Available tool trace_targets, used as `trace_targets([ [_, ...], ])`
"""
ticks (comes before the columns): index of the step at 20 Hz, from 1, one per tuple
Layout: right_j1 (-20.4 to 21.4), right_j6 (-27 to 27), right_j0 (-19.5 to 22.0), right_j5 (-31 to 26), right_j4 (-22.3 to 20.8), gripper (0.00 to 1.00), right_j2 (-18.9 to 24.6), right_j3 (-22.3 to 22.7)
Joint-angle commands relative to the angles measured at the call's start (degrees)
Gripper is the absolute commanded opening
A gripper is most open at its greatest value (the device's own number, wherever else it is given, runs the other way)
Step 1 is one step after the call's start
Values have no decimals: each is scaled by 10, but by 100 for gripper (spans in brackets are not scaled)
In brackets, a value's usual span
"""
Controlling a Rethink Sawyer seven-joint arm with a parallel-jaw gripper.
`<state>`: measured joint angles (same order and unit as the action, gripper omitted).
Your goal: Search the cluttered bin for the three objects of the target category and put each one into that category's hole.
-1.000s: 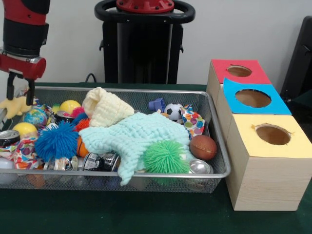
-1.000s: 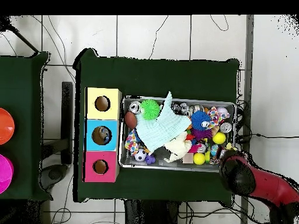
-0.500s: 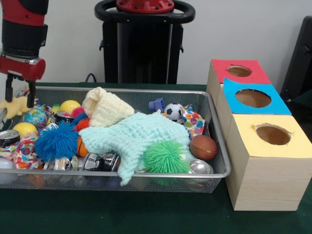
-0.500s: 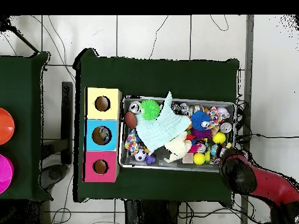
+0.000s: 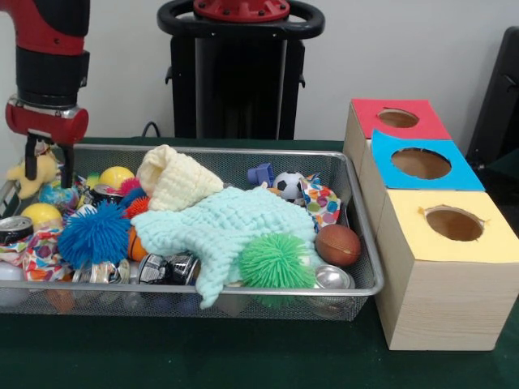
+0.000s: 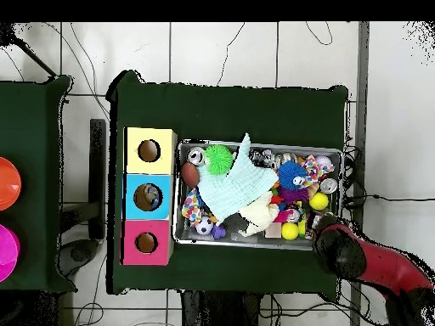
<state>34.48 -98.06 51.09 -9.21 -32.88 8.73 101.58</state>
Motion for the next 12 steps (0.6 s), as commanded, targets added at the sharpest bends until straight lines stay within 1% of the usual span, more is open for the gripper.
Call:
trace_targets([
  [1, -27, -62, -21, 44, -1, 100, 46, 17],
  [8, -61, -49, -10, 49, -6, 100, 60, -4],
  [9, -63, -47, -10, 54, -9, 0, 59, -6],
  [12, -65, -48, -11, 55, -9, 0, 56, -9],
])
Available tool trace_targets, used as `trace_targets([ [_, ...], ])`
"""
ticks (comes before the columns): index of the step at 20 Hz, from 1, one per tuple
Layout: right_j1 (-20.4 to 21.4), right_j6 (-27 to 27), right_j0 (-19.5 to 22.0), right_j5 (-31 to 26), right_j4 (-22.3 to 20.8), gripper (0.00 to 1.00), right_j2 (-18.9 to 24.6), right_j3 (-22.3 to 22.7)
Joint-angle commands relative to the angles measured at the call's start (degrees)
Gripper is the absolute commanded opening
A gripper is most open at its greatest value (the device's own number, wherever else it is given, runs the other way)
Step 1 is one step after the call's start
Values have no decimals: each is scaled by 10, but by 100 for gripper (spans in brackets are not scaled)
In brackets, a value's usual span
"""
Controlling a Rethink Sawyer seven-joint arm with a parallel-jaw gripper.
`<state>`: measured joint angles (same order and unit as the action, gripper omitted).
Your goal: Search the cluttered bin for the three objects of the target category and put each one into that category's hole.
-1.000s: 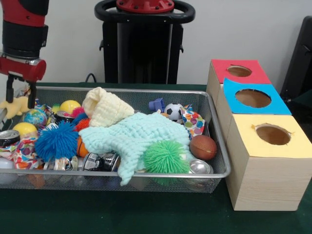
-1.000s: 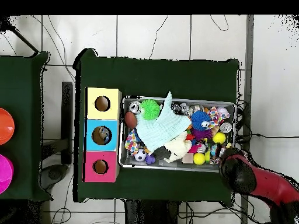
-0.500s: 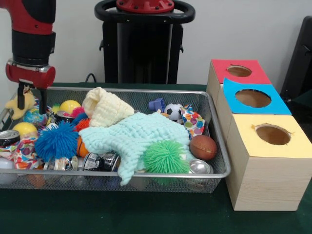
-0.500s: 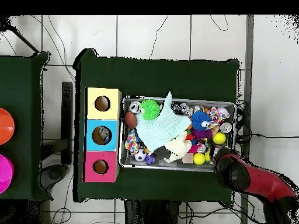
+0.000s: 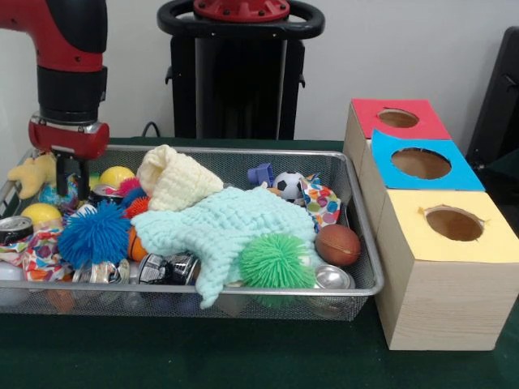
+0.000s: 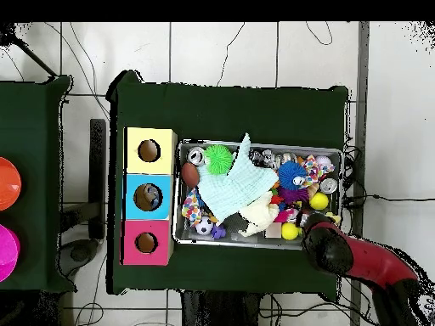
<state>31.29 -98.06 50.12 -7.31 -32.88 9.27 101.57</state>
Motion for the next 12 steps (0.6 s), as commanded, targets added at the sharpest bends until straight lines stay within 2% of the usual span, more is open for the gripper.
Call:
trace_targets([
  [1, -31, -51, -9, 40, -10, 0, 42, -11],
  [6, -4, -61, -26, 36, -2, 0, 25, 7],
  [12, 36, -54, -27, -2, 11, 0, 29, 27],
])
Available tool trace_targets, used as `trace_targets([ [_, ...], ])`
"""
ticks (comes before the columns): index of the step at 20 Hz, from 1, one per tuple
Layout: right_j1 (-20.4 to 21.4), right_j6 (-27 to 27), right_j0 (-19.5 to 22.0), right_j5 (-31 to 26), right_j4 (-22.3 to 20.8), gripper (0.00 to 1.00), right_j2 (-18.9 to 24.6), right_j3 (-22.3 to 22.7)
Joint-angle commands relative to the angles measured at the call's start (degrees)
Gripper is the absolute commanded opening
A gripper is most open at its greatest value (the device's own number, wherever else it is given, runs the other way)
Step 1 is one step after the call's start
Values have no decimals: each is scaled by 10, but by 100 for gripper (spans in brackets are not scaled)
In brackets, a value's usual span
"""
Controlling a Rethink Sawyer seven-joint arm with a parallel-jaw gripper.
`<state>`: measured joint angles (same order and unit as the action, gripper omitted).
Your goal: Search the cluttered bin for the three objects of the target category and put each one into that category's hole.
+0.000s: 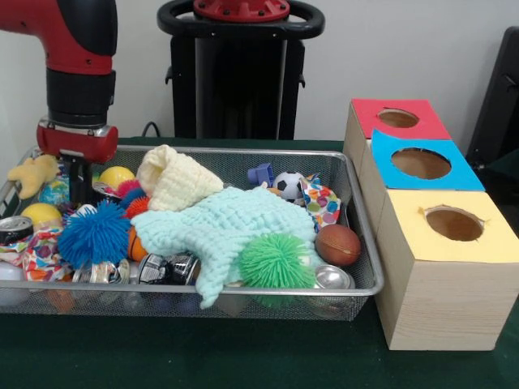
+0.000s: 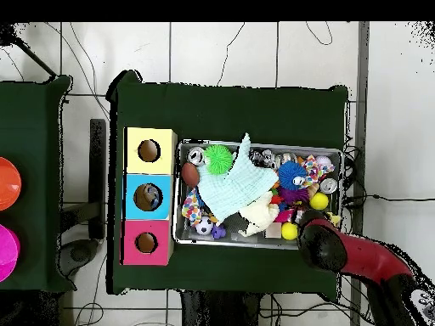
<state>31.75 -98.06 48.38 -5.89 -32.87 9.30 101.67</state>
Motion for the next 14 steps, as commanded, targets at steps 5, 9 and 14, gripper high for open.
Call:
trace_targets([
  [5, 44, -45, -12, -29, 9, 100, 25, 26],
  [9, 56, -45, -5, -38, 11, 100, 22, 40],
  [14, 59, -38, 9, -41, 6, 100, 20, 50],
])
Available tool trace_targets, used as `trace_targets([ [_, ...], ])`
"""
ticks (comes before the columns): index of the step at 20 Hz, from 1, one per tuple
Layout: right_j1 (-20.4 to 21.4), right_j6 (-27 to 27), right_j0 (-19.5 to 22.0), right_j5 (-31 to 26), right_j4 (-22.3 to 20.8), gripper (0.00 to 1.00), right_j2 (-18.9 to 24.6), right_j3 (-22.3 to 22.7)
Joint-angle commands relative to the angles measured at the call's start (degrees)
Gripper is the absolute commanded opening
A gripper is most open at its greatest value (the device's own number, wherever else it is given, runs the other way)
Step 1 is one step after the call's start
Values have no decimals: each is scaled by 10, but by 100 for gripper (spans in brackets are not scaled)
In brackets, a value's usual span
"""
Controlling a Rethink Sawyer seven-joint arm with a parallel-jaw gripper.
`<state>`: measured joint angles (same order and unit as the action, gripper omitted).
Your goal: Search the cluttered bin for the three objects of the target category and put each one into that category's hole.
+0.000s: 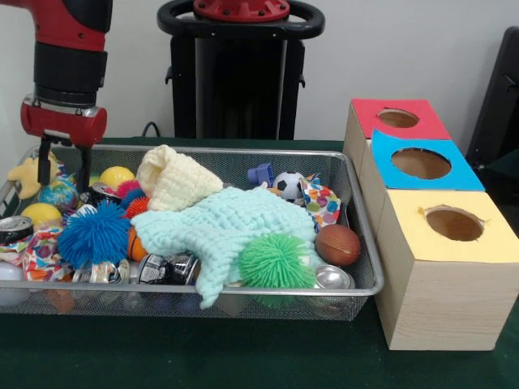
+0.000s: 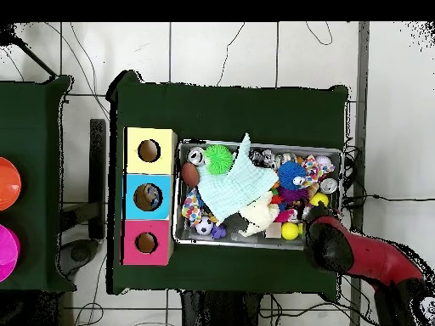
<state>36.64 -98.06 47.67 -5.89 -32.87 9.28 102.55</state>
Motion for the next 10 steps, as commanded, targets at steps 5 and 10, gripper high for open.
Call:
trace_targets([
  [5, -35, -45, 1, -18, -7, 100, -1, 10],
  [10, -44, -45, 5, -18, -5, 100, -2, 9],
])
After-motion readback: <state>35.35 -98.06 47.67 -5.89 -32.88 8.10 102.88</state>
